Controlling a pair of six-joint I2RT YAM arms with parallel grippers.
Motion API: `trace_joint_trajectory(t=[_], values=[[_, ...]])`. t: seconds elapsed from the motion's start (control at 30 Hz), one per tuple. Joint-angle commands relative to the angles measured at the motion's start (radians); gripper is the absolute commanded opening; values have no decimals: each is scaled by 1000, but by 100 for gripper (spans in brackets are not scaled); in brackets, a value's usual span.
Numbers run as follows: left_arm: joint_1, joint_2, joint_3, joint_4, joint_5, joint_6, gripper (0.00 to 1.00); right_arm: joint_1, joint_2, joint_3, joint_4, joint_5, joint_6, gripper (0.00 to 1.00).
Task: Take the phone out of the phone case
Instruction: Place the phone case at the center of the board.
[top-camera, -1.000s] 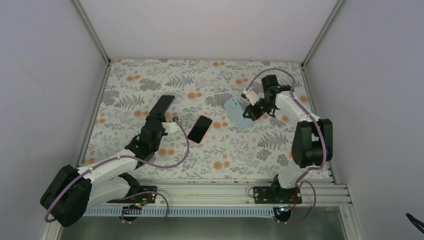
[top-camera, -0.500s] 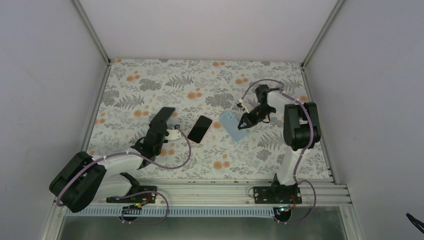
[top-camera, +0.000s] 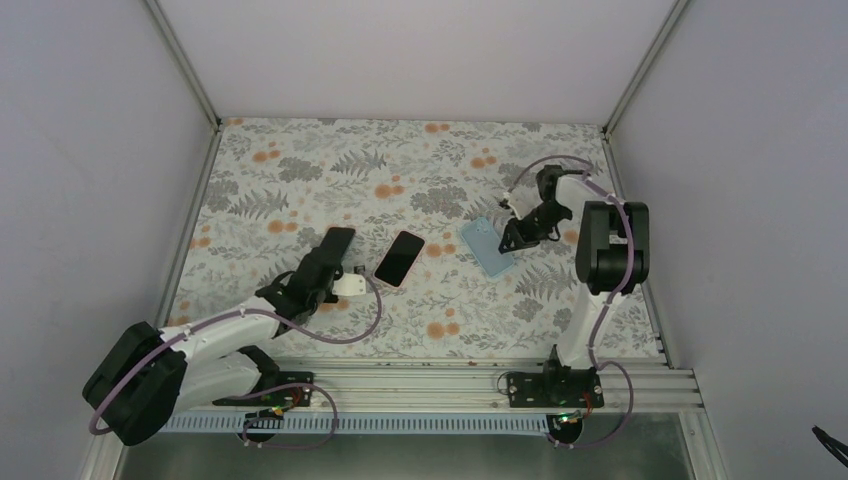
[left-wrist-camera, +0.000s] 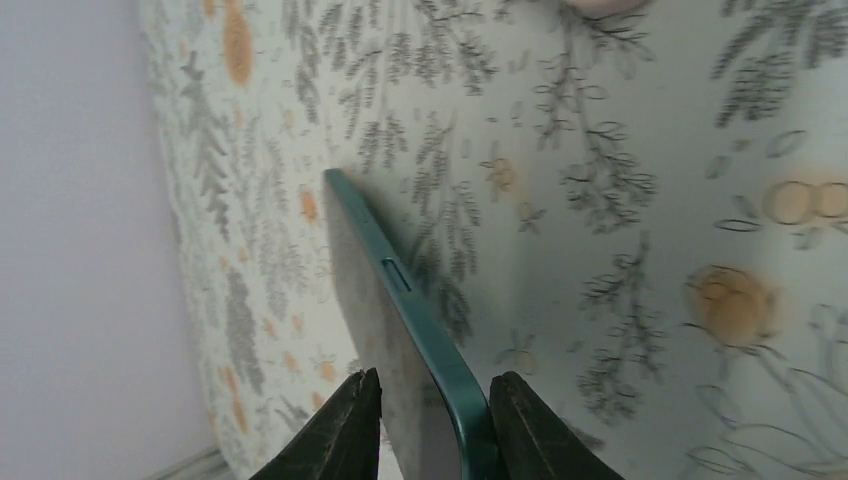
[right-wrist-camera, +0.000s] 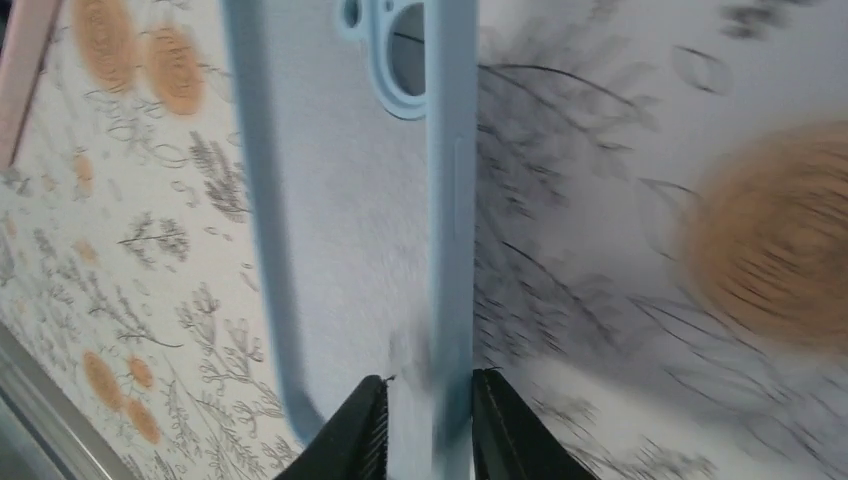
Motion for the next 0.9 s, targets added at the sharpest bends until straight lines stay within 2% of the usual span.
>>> trace_joint_trajectory(t=[0.0, 0.17, 0.27, 0.4, 0.47, 0.57, 0.6, 0.7, 0.87], values=[[-14, -15, 59, -173, 48, -65, 32, -49, 1, 61, -89, 107, -39, 27], [-90, 41, 184, -398, 70, -215, 46, -72, -63, 106, -180, 238, -111, 47], [-138, 44, 256, -502, 85, -275, 50, -83, -115, 137, -210, 365, -133, 56], [-141, 15, 445, -675, 252, -363, 60, -75, -197, 200, -224, 489, -130, 68], [-118, -30, 571, -722, 361, -389, 73, -58, -232, 271, -228, 470, -129, 79], [-24, -58, 751, -729, 465, -423, 97, -5, -279, 357, -213, 343, -130, 98], [3, -56, 807, -719, 478, -438, 100, 15, -294, 364, -193, 303, -128, 99], [31, -43, 911, -666, 429, -450, 100, 108, -361, 292, -99, 174, -136, 100], [62, -1, 969, -531, 236, -503, 100, 361, -400, 107, 200, 256, -27, 100]])
